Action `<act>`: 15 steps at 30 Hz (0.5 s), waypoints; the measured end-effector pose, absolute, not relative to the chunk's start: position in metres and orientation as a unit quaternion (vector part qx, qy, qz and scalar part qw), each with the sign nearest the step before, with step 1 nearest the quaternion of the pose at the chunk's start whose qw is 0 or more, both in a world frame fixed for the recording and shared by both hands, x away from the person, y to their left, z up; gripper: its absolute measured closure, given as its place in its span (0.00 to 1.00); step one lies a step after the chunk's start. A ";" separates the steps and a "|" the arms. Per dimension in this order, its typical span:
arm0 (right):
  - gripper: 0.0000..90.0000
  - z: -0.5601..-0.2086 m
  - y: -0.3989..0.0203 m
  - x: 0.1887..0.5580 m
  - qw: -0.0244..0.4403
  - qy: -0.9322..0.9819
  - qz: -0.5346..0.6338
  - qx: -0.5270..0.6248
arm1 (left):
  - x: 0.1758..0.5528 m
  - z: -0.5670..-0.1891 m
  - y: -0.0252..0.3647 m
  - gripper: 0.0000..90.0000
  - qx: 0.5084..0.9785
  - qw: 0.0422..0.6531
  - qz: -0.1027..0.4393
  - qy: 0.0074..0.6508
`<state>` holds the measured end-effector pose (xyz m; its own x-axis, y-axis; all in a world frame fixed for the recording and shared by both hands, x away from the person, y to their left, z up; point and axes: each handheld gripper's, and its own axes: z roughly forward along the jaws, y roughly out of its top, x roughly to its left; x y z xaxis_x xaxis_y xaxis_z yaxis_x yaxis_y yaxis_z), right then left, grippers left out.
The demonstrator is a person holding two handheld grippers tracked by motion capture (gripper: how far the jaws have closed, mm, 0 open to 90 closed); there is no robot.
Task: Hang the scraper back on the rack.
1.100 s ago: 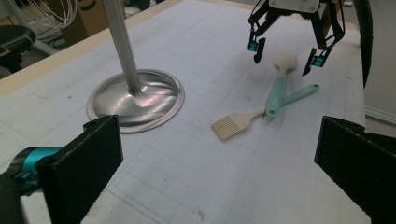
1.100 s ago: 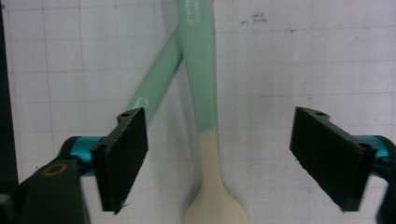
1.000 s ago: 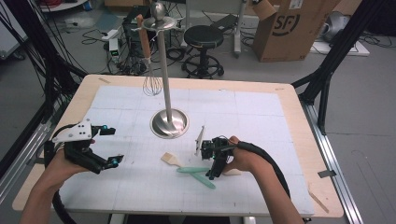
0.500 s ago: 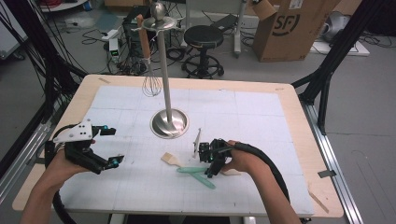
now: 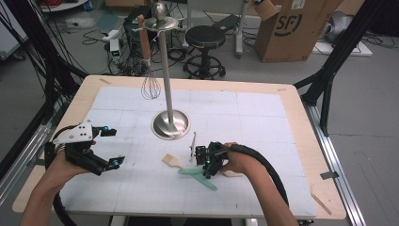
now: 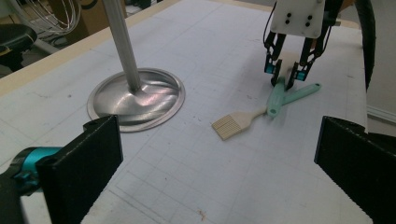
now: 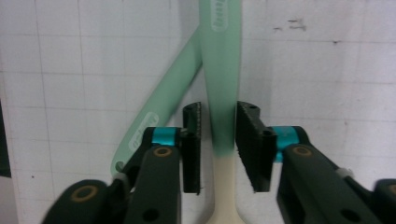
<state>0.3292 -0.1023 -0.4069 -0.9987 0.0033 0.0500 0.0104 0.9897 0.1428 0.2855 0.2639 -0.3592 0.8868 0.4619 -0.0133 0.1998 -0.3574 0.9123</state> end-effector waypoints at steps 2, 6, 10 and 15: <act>0.85 -0.407 -0.101 0.329 0.015 -0.998 -0.067 0.001 | 0.285 -0.359 0.264 0.02 0.815 0.528 0.124 0.205; 0.87 -0.406 -0.100 0.328 0.010 -0.998 -0.062 0.006 | 0.286 -0.360 0.264 0.02 0.815 0.528 0.123 0.203; 0.87 -0.401 -0.103 0.330 0.008 -0.997 -0.077 0.001 | 0.286 -0.360 0.264 0.02 0.815 0.529 0.123 0.203; 0.87 -0.385 -0.113 0.333 0.008 -0.994 -0.113 -0.013 | 0.286 -0.360 0.264 0.02 0.816 0.527 0.124 0.203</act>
<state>0.3330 -0.1128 -0.3854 -0.9995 0.0247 0.0198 0.0285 0.9743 0.2235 0.2861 0.2640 -0.3597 0.8871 0.4614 -0.0119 0.2006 -0.3622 0.9102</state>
